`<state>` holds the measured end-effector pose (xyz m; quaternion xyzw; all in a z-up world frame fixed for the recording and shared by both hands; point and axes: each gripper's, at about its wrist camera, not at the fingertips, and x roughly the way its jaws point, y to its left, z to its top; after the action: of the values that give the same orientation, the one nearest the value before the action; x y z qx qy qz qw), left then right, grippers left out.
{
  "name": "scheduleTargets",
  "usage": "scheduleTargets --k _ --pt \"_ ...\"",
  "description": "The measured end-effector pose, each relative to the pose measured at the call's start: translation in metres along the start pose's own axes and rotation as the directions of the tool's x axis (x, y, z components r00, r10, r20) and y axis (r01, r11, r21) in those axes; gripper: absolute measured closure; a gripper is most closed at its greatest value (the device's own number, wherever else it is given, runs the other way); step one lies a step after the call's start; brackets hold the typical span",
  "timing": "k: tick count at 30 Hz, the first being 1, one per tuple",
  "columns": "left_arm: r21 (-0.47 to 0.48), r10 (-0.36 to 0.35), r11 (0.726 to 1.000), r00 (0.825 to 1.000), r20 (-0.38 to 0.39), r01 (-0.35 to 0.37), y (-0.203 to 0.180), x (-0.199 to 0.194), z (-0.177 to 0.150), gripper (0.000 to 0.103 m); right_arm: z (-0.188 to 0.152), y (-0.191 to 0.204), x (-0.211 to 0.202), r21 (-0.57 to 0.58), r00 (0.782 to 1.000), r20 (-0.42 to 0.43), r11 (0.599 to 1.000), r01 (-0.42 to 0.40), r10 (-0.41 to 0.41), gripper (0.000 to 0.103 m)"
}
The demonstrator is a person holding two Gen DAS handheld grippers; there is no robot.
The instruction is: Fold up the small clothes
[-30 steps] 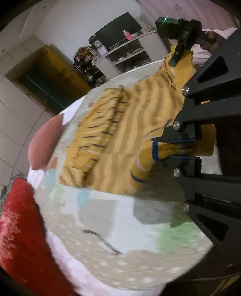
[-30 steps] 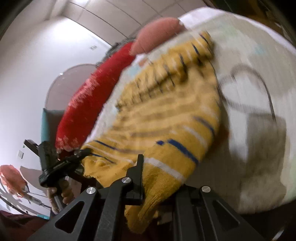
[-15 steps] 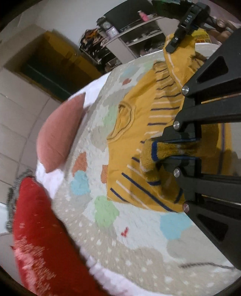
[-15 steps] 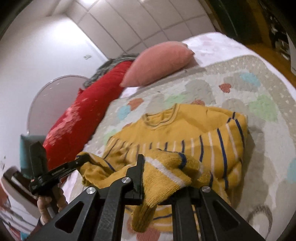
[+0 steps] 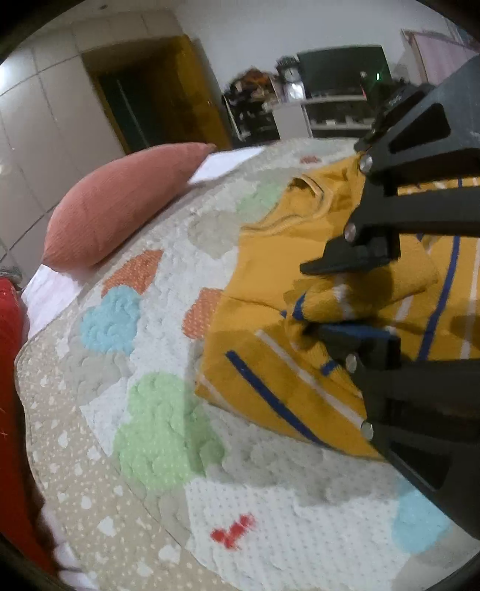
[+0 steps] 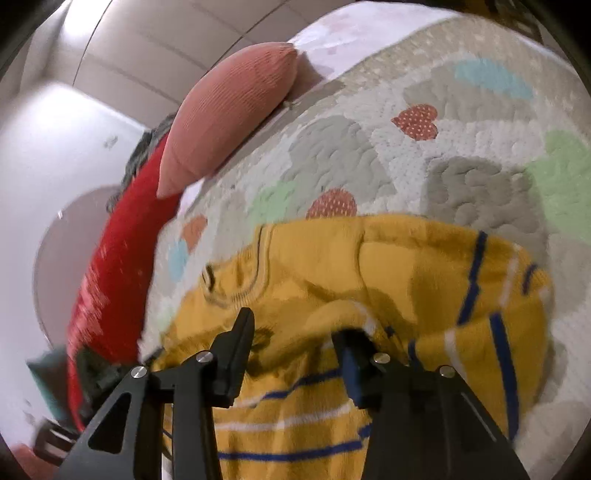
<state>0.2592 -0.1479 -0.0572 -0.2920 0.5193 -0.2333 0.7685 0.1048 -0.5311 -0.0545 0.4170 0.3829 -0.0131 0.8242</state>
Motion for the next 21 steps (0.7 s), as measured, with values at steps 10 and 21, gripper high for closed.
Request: scheduleTargets --k 10,21 --pt "-0.093 0.037 0.995 0.985 0.170 -0.021 0.011 -0.044 0.031 0.026 0.029 0.012 -0.014 -0.015 0.996 0.084 0.999 0.037 -0.035 0.040" --pt "0.281 0.240 0.925 0.966 0.094 -0.257 0.014 -0.062 -0.034 0.023 -0.033 -0.008 -0.095 -0.209 0.960 0.120 0.938 0.275 -0.255 0.029"
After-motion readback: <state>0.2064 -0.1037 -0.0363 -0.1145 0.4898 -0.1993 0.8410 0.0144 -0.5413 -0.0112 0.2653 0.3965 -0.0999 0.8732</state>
